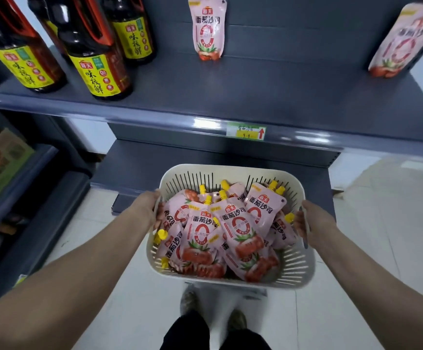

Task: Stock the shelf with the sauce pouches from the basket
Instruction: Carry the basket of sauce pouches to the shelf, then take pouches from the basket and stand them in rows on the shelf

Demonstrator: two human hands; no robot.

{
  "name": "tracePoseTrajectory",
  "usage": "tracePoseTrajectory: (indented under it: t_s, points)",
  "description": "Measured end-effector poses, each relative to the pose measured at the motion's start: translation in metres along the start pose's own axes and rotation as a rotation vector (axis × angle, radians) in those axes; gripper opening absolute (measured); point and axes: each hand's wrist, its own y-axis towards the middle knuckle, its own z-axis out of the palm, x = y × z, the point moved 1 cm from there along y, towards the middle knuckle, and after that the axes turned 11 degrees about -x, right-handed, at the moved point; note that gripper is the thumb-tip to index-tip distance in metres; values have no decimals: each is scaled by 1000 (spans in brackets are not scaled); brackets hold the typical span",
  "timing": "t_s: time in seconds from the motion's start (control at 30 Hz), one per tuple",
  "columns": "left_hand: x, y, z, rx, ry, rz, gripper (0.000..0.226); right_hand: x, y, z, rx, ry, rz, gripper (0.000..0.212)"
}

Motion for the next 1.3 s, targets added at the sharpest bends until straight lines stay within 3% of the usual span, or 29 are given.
tracePoseTrajectory:
  t_s: [0.37, 0.63, 0.8, 0.87, 1.0, 1.13, 1.17, 1.23, 1.3]
  points:
    - [-47, 44, 26, 151, 148, 20, 39, 9, 7, 27, -136, 65, 21, 26]
    - [-58, 48, 38, 168, 171, 17, 37, 8, 7, 27, -195, 77, 12, 29]
    - [-61, 49, 37, 152, 199, 34, 45, 12, 4, 23, -191, -80, -19, 35]
    - [-60, 50, 37, 136, 234, 70, 46, 15, 1, 20, -236, -245, -111, 29]
    - [-61, 54, 35, 3, 267, 250, 23, 35, -18, 18, -414, -607, -623, 18]
    - [-67, 35, 41, -378, 660, 708, 31, 52, -30, 27, -252, -595, -824, 24]
    - [-68, 23, 46, -371, 633, 818, 29, 54, -32, 31, -189, -612, -830, 24]
    - [-64, 5, 60, -192, 534, 973, 24, 54, -33, 38, -90, -696, -798, 20]
    - [-53, -10, 79, 9, 590, 980, 16, 50, -28, 45, -26, -794, -700, 10]
